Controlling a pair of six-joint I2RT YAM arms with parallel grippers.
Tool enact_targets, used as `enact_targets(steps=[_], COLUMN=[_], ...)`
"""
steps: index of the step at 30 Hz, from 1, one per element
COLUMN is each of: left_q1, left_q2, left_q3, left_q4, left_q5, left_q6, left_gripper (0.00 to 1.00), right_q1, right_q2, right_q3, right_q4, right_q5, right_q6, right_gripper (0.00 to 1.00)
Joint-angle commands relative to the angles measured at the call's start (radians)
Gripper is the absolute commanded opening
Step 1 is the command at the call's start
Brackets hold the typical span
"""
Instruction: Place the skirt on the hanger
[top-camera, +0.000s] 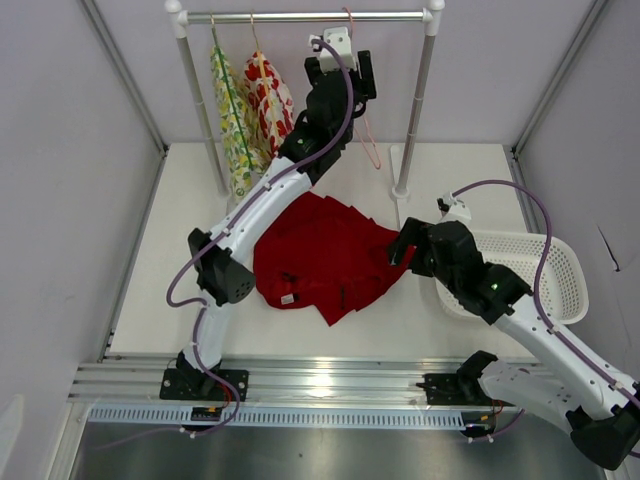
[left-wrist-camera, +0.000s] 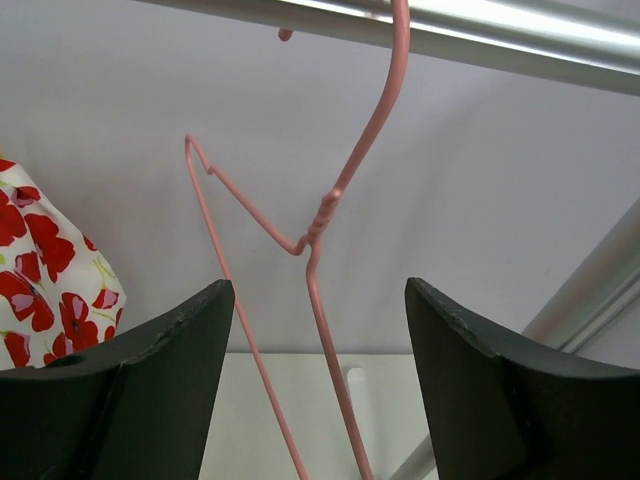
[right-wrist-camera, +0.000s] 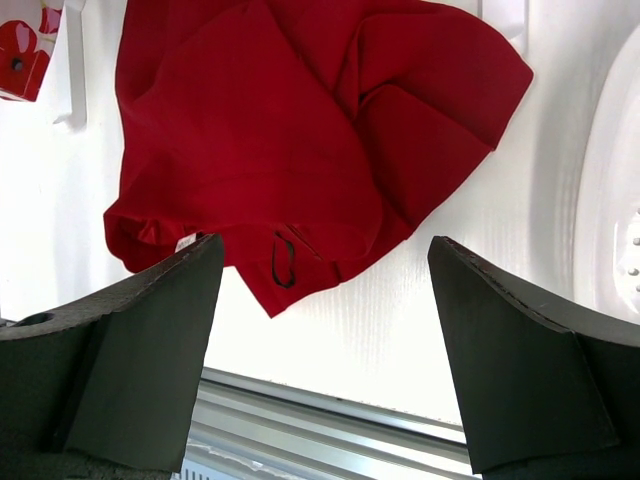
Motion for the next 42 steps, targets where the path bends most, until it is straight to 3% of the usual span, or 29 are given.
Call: enact_targets(steps=[1,4,14,21,37,38,39,41,42], left_q1=[0.008,0.011,0.043,0.048,0.095,0.1,0.103,0.101,0.101], left_q2=[0.007,0.011,-0.024,-0.065,-0.157,-0.162,-0.165,-0.174,-0.176], left_q3=[0.052,0.052,0.049,0.051,0.015,0.015,0.017,0.0,-0.006], left_q4=[0.08,0.088,0.102,0.059,-0.053,-0.064,-0.072,-0.078,-0.073], left_q5=[-0.053,-0.048,0.024,0.071,0.223,0.24,0.251,0.257,0.257], left_q6=[0.041,0.05,0.057,0.07,0.022,0.01,0.007,-0.002,-0.004], left_gripper=[0.73,0.7,0.12,0.0,0.0,0.08,0.3,0.45,0.63], right_q1=[-0.01,-0.019,-0.036,-0.045,-0.064,-0.064,-0.065,-0.065,-0.068], right_q2=[-0.02,-0.024,-0.026,-0.017,-0.012,-0.013,-0.015,-0.02,-0.021], right_q3=[0.034,0.033,0.03,0.027,0.005,0.004,0.002,-0.007,-0.009], right_q4=[0.0,0.003,0.012,0.032,0.063,0.063,0.065,0.069,0.068], right_q5=[0.009,0.006,-0.007,-0.019,-0.048,-0.05,-0.05,-0.054,-0.053], right_q6=[-0.032,-0.041,-0.063,-0.07,-0.072,-0.073,-0.072,-0.072,-0.072], right_gripper=[0.89,0.89,0.89,0.89,0.89,0.89,0.89,0.89,0.89])
